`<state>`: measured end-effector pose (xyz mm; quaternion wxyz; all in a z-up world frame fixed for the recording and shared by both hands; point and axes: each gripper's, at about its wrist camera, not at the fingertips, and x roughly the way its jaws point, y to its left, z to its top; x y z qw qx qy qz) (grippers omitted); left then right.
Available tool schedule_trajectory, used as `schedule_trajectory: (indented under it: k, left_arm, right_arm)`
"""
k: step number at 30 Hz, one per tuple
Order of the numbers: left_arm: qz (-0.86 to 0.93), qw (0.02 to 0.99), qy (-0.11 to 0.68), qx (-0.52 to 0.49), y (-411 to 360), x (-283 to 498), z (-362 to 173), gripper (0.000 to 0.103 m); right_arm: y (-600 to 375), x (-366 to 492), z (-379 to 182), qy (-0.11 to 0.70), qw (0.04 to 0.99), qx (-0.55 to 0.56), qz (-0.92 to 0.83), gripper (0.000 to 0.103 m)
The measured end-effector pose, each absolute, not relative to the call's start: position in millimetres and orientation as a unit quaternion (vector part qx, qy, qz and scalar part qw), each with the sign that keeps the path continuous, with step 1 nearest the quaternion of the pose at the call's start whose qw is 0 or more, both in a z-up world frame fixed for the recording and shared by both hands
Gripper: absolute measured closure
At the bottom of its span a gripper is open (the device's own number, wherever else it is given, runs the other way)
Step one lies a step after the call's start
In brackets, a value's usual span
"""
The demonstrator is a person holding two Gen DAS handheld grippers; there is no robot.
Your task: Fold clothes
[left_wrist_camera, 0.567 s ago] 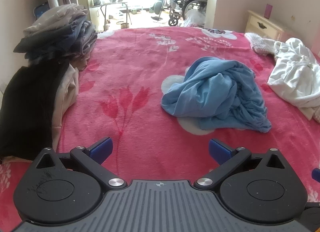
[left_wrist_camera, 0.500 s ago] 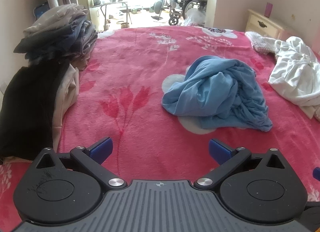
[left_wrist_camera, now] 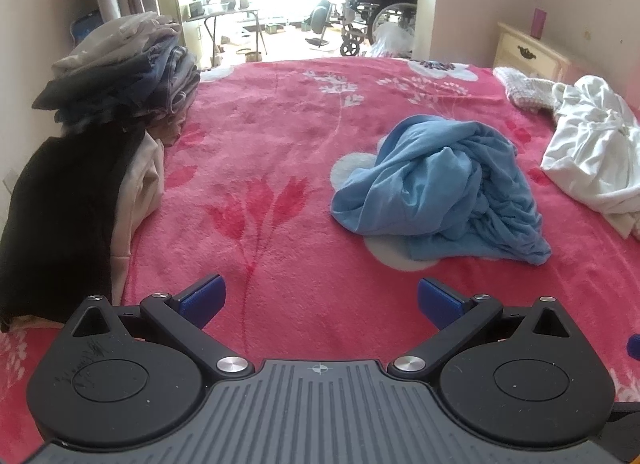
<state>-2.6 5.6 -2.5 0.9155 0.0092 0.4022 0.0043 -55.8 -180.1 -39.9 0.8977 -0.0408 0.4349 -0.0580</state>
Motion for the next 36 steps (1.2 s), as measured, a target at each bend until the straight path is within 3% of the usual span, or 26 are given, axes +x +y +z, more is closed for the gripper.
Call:
schedule_trajectory:
  k: [36]
  left_arm:
    - [0.012,0.915,0.404,0.011,8.4,-4.6,-2.6,0.0]
  right_arm:
    - [-177.8,-56.7,-38.0,0.431,0.899,-0.038,-0.058,0.0]
